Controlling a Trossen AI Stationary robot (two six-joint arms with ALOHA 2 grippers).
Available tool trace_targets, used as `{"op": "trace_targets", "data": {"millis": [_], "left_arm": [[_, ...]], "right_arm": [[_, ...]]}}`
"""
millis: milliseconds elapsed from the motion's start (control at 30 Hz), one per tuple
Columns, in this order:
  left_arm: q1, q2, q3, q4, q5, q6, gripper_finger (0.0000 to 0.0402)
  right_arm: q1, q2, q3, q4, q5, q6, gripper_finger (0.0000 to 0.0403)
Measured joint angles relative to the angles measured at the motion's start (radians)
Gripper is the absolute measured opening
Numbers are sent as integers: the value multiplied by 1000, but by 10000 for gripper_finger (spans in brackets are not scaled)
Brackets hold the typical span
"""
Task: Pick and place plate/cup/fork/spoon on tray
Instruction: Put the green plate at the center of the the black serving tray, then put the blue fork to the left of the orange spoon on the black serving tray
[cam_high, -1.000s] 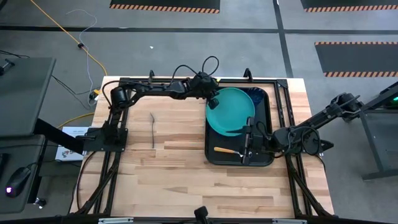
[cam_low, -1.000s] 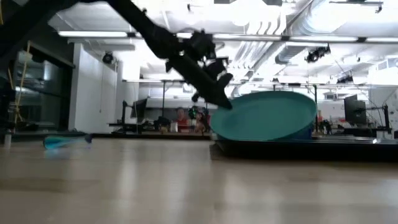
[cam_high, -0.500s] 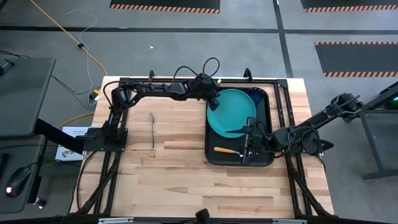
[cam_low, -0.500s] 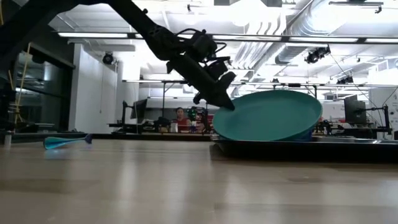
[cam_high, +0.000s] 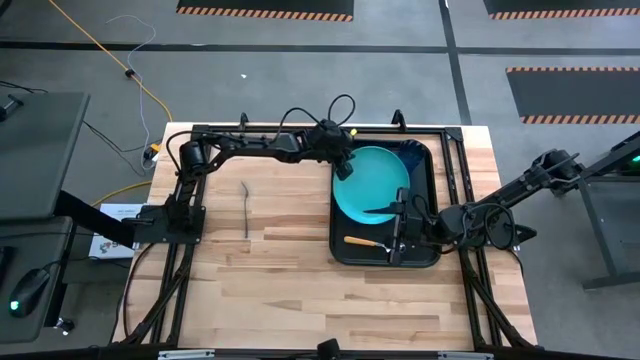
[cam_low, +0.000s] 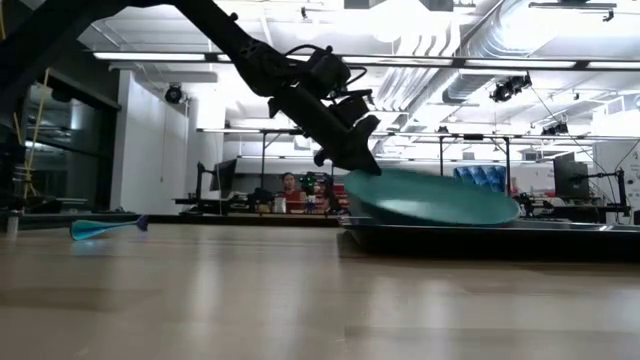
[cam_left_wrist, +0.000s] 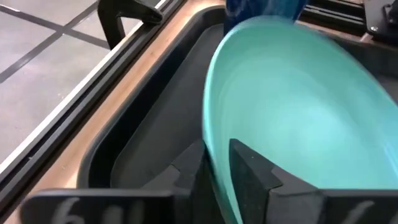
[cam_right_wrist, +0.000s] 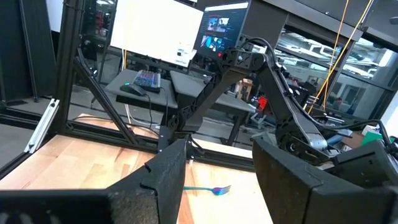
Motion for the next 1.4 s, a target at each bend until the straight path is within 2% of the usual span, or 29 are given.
{"op": "trace_targets", "data": {"millis": [333, 500, 667, 767, 867, 967, 1067, 1167, 1233, 1300, 1400], "left_arm": [[0, -7, 0, 4, 3, 20, 140], [16, -92, 0, -23, 16, 42, 160], [58, -275, -12, -105, 141, 60, 163], [80, -416, -73, -121, 227, 60, 161], [93, -584, -212, -54, 273, 56, 159], [95, -774, -418, 70, 274, 49, 159], [95, -962, -653, 211, 243, 7, 159], [82, -1136, -838, 269, 120, -47, 159], [49, -1231, -902, 181, -10, -42, 159], [5, -1294, -917, 2, -141, -39, 159], [-66, -1325, -907, -230, -283, -121, 159]], "right_arm": [[0, 0, 0, 0, 0, 2, 178], [0, 0, 0, 0, 0, 2, 178], [0, 0, 0, -3, 1, 1, 178], [0, 0, 0, -8, 1, 3, 178], [0, 0, 0, -8, 1, 3, 178], [0, 0, 0, -10, 1, 3, 178], [0, 0, 0, -11, 1, 9, 178], [0, 0, 0, -9, 1, 10, 178], [0, 0, 0, -8, 1, 12, 178], [0, 0, 0, -8, 6, 22, 178], [0, 0, 0, -7, 38, 26, 178]]}}
